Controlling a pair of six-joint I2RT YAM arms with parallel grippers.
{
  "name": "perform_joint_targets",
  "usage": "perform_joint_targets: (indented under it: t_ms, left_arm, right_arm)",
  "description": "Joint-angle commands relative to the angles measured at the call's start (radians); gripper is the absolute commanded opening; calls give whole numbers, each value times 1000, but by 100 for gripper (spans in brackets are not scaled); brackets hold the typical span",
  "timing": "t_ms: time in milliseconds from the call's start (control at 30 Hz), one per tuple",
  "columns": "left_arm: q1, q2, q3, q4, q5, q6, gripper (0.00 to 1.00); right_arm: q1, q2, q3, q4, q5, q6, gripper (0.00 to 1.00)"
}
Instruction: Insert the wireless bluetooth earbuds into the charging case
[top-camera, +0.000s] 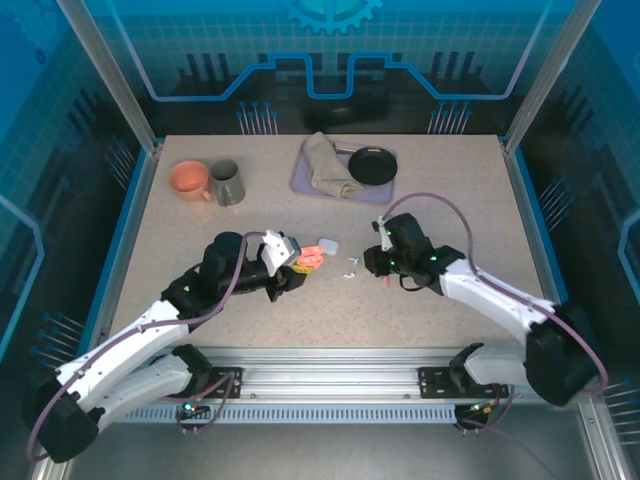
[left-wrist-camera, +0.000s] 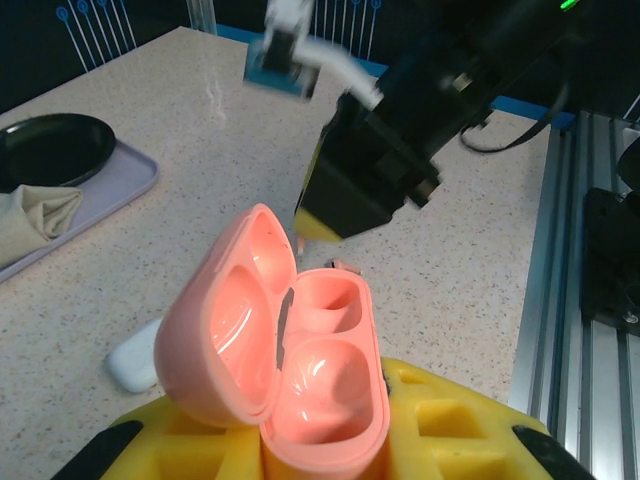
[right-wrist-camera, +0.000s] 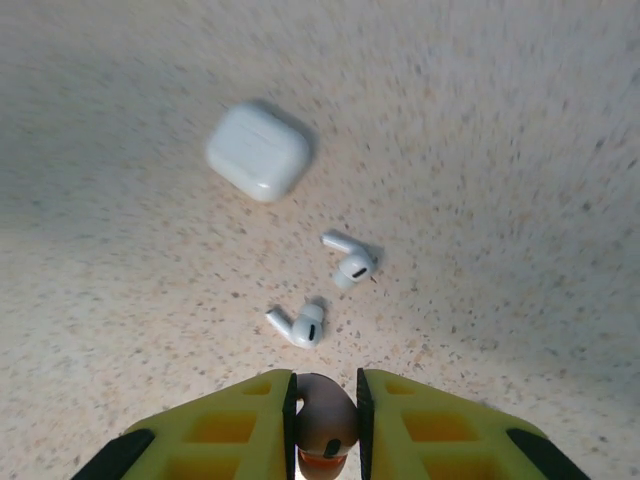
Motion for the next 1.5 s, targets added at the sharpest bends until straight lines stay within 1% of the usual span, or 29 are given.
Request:
perform_joint_targets:
  t_ms: [0,100,200,300,400,533,767,900,1100,1267,1467]
  left_arm:
    - [-5,13,-14,92,36,-58,0]
    - [-6,35,-3,101,39,-73,0]
    - [-6,56,15,101,44,-84,0]
    - [-8,76,27,107,48,-96,0]
    - [-10,91,39,121,50,-108,0]
    - [-11,100,40,156,56,-132,0]
    - [-11,90,53,201,74,-149,0]
    - [-12,86,87,206,110,-172,0]
    - [-12,79,111,223,149,-186,0]
    - [-12,66,114,222,158,-180,0]
    - [-13,48,101,212,169,-164,0]
  right_arm:
    - [24,-137,-20,24,14,-167,23]
    - [62,-245,-21,39,27,-259,24]
    - [100,-321,-7,54,51,-343,24]
    - [146,-366,20,72,77,-428,24]
    - [190,-380,64,73,98,-490,24]
    - [247,-367,150,59,121,-557,24]
    - [339,-327,251,69,125,-677,25]
    - [397,-306,294,81,159,-739,25]
    - [479,-265,328,93,247,-843,25]
    - [504,-232,323,104,284,-878,25]
    - [519,-195,326,113,292,-914,25]
